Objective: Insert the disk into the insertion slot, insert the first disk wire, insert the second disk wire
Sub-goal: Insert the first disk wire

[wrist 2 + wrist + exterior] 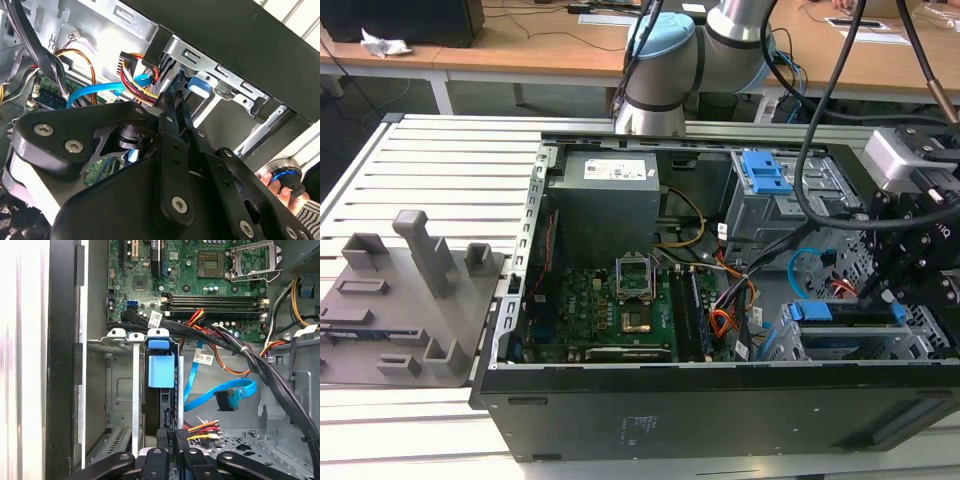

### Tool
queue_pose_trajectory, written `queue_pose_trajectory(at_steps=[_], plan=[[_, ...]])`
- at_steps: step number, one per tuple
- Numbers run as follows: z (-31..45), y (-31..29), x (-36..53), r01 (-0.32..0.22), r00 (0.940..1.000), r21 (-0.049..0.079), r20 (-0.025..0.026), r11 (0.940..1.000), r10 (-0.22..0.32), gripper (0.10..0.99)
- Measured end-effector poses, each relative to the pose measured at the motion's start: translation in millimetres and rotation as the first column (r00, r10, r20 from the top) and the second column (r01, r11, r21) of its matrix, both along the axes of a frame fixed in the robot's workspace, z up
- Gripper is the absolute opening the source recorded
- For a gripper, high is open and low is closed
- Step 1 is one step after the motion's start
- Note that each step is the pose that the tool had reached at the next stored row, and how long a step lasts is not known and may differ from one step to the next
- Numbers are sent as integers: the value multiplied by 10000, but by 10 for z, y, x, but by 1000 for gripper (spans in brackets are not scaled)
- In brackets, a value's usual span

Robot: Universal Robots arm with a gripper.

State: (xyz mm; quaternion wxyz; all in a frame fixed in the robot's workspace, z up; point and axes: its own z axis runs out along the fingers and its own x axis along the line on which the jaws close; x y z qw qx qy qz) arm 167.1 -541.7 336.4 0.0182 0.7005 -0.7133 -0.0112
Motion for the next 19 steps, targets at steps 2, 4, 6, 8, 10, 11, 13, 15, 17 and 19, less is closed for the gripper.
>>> queue_pose_trajectory(at_steps=[2, 4, 6, 8, 10, 11, 13, 15, 17, 19], plan=[[-9, -4, -2, 2, 10000, -7, 1, 10000, -2, 180], [-12, -5, -2, 2, 10000, -4, 0, 10000, -2, 180], [-13, -5, -2, 2, 10000, -3, 0, 10000, -2, 180], [-19, -5, -2, 2, 10000, 7, 0, 10000, -2, 192], [-17, -5, -2, 2, 10000, 1, 0, 10000, -2, 255], [-17, -5, -2, 2, 10000, 0, 0, 10000, -2, 255], [-16, -6, -2, 2, 10000, -3, 0, 10000, -2, 255], [13, -5, -2, 2, 10000, -2, 0, 10000, -2, 255], [92, -5, -2, 3, 10000, -1, 0, 10000, -3, 255], [177, -5, -2, 2, 10000, -1, 0, 10000, -2, 255]])
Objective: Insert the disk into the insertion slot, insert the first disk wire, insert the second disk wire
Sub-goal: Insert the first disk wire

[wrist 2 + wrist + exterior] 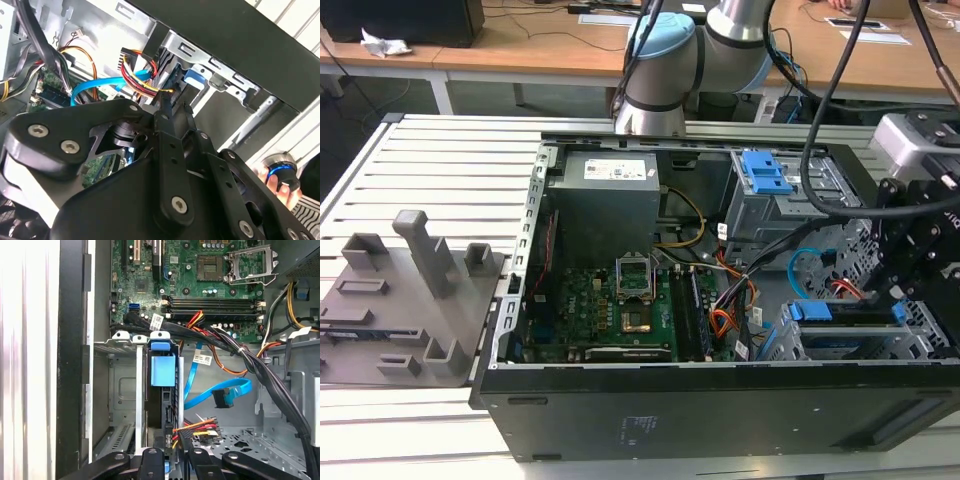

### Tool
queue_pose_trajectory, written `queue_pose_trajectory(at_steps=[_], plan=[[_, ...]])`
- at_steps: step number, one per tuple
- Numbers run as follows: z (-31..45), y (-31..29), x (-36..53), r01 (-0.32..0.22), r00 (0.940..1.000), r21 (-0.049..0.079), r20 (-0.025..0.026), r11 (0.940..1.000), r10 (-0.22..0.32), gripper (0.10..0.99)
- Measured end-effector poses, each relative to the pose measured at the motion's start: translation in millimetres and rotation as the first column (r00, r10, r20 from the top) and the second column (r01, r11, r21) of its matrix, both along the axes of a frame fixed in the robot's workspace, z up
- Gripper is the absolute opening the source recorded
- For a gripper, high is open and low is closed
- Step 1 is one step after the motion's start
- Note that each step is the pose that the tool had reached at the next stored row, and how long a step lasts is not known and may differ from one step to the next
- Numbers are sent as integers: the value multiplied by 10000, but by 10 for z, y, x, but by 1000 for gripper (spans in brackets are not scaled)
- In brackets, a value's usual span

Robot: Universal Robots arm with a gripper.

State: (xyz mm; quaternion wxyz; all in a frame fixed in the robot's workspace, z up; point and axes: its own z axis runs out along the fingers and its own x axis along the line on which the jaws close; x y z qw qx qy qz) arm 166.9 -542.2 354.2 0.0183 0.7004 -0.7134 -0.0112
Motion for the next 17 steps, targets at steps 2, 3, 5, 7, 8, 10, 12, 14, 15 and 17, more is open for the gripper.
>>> queue_pose_trajectory(at_steps=[2, 3, 5, 7, 8, 10, 12, 14, 15, 17], plan=[[85, 0, 0, 0, 10000, 0, 1, 10000, 0, 255], [90, 0, 0, 0, 10000, 3, 0, 10000, 0, 255], [91, 0, 0, 0, 10000, 3, 0, 10000, 0, 255], [92, 0, 0, -1, 10000, 1, 0, 10000, 1, 255], [91, 0, 0, 0, 10000, 3, 0, 10000, 0, 239], [92, 0, 0, 0, 10000, 3, 0, 10000, 0, 110], [92, 0, 0, -1, 10000, 3, 0, 10000, 1, 106], [90, 0, -64, 0, 10000, 3, -1, 10000, 0, 106], [85, 0, -145, -1, 10000, 3, 0, 10000, 1, 106], [75, -1, -230, 1, 10000, 6, 0, 10000, -1, 106]])
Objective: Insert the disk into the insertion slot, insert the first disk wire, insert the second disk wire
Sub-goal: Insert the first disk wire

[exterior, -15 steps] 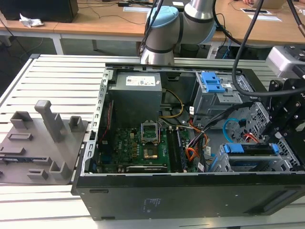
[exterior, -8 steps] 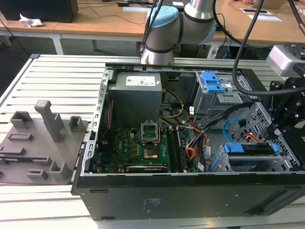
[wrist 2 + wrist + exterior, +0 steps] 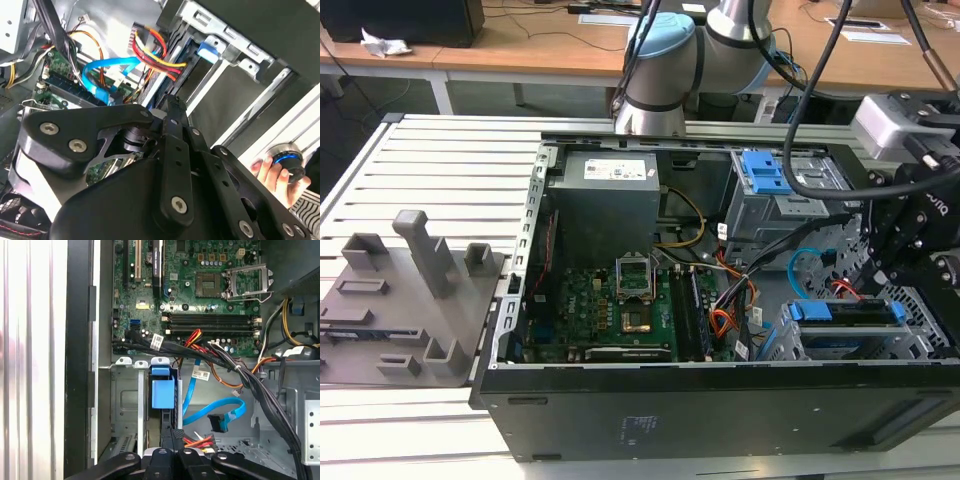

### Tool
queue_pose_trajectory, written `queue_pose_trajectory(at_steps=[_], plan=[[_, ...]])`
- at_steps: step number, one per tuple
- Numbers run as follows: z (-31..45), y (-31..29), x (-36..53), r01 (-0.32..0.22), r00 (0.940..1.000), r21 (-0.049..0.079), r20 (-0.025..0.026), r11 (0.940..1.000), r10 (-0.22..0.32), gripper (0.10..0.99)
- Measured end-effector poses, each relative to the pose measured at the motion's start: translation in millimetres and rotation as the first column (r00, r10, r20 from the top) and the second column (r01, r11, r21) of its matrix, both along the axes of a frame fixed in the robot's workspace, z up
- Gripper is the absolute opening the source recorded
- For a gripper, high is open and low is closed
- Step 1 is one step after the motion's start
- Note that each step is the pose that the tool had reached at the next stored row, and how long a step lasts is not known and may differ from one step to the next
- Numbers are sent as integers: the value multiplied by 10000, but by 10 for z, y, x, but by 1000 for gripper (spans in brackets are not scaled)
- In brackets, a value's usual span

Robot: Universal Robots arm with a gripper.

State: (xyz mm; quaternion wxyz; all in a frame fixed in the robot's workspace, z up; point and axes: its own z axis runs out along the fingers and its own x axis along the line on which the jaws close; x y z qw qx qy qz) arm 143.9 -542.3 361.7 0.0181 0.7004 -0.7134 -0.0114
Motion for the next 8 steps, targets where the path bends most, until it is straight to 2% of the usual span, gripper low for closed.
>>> queue_pose_trajectory(at_steps=[8], plan=[[0, 0, -1, -1, 10000, -3, 0, 10000, 1, 106]])
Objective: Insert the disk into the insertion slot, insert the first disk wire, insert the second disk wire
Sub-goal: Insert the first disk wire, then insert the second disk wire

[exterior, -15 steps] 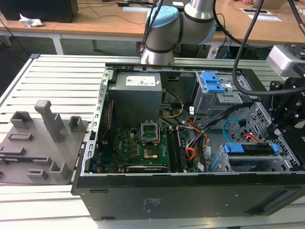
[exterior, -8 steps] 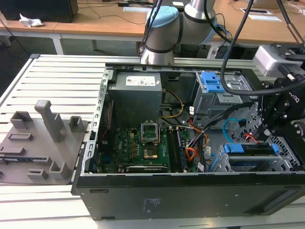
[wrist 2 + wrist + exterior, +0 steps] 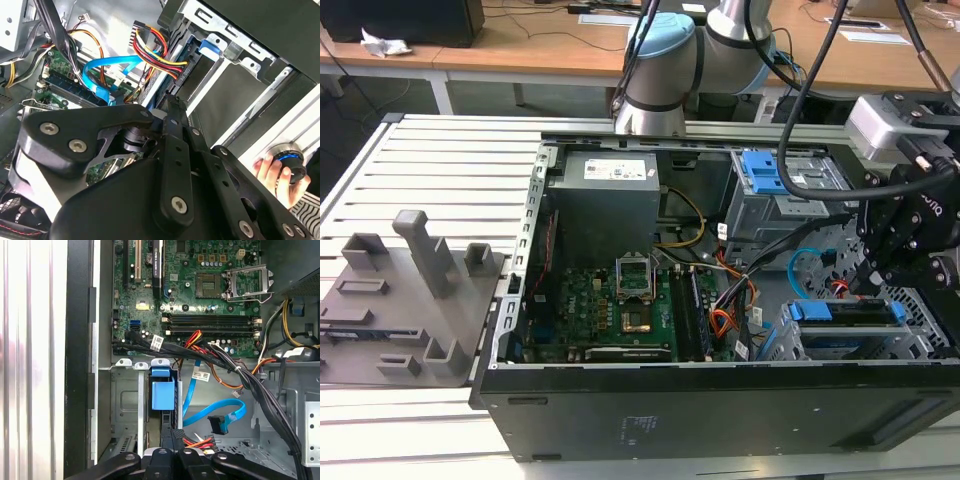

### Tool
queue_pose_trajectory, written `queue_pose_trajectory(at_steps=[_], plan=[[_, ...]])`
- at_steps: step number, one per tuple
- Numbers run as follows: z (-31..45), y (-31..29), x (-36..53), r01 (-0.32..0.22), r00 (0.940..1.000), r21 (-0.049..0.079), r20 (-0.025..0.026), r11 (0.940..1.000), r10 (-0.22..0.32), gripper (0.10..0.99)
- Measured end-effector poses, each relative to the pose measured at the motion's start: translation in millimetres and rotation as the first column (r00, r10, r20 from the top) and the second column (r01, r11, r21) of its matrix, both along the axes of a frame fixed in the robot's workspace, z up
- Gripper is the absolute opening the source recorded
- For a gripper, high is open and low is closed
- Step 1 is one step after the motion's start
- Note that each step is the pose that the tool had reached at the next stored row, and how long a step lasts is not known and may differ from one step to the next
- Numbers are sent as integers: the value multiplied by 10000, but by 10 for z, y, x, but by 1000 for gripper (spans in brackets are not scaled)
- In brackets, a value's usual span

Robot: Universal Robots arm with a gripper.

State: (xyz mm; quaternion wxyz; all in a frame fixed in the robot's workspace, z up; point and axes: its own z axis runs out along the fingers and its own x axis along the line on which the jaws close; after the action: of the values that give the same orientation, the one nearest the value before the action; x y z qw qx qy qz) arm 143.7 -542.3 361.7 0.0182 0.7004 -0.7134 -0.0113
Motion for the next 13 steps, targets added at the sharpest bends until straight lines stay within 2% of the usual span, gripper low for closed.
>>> queue_pose_trajectory(at_steps=[6, 8, 9, 10, 11, 12, 13], plan=[[-1, 0, 0, 0, 10000, 0, 0, 10000, 0, 114], [-1, 0, 0, 0, 10000, 1, 0, 10000, 0, 235], [-1, 0, 0, -1, 10000, 1, -1, 10000, 1, 235], [-3, 7, 0, 0, 10000, 5, 0, 10000, 0, 302], [-1, 39, -1, 1, 10000, 1, 0, 10000, -1, 302], [-1, 111, 0, 0, 10000, -1, 0, 10000, 0, 302], [-2, 273, 2, -3, 10000, -3, 0, 10000, 3, 302]])
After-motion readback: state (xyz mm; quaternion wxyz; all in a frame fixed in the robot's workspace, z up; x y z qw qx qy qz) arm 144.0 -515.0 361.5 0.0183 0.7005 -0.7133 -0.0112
